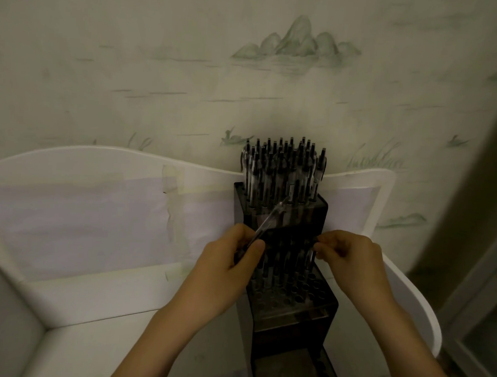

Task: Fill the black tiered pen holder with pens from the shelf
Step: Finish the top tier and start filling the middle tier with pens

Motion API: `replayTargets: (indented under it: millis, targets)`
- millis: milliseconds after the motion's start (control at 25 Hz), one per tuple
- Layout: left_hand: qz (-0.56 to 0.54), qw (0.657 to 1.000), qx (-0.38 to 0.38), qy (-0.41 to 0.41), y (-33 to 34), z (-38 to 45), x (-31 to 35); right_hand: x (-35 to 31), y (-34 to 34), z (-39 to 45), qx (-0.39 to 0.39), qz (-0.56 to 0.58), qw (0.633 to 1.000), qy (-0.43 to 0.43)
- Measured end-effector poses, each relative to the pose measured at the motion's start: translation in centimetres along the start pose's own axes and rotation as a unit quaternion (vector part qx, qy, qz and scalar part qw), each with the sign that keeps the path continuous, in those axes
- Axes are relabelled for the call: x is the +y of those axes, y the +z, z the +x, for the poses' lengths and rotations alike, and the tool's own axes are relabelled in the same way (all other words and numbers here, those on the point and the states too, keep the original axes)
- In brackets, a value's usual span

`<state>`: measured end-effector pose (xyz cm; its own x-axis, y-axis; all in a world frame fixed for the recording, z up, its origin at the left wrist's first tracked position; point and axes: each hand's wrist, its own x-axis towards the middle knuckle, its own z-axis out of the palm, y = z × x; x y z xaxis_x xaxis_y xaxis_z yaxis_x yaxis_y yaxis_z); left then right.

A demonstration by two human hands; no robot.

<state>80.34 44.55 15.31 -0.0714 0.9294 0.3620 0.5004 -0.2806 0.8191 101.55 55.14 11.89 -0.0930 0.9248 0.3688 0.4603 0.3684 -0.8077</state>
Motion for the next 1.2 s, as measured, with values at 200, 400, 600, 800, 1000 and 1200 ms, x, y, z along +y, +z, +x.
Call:
replayTargets:
  millis: [200, 400, 600, 800, 1000, 1200]
  targets:
    - [-0.009, 1.0, -0.006, 0.009, 0.1, 0.0, 0.0, -0.3, -0.3, -0.2, -0.005, 0.005, 1.0, 0.015]
    - [-0.013, 0.999, -0.025, 0.016, 0.1, -0.3, 0.1, -2.0, -1.1, -1.2, 0.045, -0.034, 0.997, -0.043]
    - [-0.012, 0.999, -0.035, 0.023, 0.0, -0.4, 0.1, -5.7, -0.8, -1.7, -0.017, 0.134, 0.988, -0.074]
    - [0.015, 1.0, -0.019, 0.018, -0.2, -0.7, -0.1, -7.5, 0.9, -2.2, -0.096, 0.289, 0.952, -0.028]
    - [0.008, 1.0, -0.01, -0.016, -0.9, -1.0, -0.5, -7.5, 1.6, -2.0, -0.104, 0.318, 0.942, -0.002]
    - [0.047, 0.997, -0.009, -0.054, -1.8, -1.3, -1.6, -8.2, 1.2, -1.9, -0.035, 0.332, 0.942, -0.031]
